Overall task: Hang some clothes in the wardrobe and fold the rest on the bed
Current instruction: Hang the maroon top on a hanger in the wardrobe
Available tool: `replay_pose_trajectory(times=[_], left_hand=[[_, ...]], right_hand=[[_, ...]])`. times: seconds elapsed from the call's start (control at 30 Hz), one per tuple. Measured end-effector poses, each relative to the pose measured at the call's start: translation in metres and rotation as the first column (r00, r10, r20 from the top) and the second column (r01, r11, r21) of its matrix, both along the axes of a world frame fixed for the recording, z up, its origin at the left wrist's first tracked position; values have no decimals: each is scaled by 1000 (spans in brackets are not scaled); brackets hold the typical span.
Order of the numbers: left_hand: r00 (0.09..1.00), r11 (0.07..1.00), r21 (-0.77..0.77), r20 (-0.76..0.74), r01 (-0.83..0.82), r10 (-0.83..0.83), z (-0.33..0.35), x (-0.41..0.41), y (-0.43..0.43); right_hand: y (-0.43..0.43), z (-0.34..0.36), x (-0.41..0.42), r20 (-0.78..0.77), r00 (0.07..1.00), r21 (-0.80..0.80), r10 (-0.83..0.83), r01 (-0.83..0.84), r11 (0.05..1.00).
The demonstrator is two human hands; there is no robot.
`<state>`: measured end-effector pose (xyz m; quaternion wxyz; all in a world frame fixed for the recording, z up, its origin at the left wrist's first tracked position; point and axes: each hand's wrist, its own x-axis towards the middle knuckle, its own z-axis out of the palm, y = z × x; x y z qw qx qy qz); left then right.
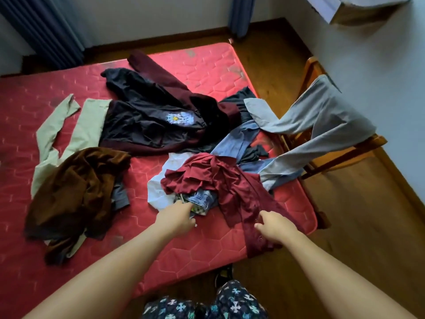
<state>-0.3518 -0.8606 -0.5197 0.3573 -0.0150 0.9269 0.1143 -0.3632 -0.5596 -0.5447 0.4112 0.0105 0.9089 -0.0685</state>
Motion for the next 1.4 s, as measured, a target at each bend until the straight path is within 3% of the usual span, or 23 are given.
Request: replay_pose_trajectory(times=[0.33,0.5,0.67,0.77,0.87,0.97,1.07,1.13,1.23,1.3,1.4], left_hand=[[998,996,-63,34,63,-61,-141,-97,42],[988,989,-74,-80,126,-132,-219,-145,61],[986,999,-42,-164,0,-7,-273,-198,54],[991,993,32,-59,-117,119,-294,-227,44],[981,979,66,44,-192,189,-307,-237,34],[993,995,5,74,-96,95,-310,-228,29],[997,999,11,56,52,-52,-294,-213,29],[987,988,25,50,153,-154,-276,-202,32],[975,957,197,11,214,-221,-243,-182,35],[973,929,295,-8,222,-230,-216,-169,33],[982,891,414,-43,184,-183,-174,-154,29]], right_hand=[[11,-149,-82,161,987,31,-26,21,999],[2,-230,-116,100,992,19,-82,81,997],[-5,-292,-146,40,927,-93,-373,375,923],[-8,-323,-149,121,822,-160,-557,570,806],[-11,-334,-145,70,799,-185,-597,599,779],[-15,-327,-149,-14,822,-203,-569,555,807],[-22,-305,-155,-12,717,-315,-697,659,683],[-31,-288,-160,59,682,-389,-729,688,612],[-49,-258,-166,347,625,-413,-699,771,484],[-58,-237,-170,399,712,-431,-578,702,567],[-75,-210,-168,188,958,-441,-215,278,853]])
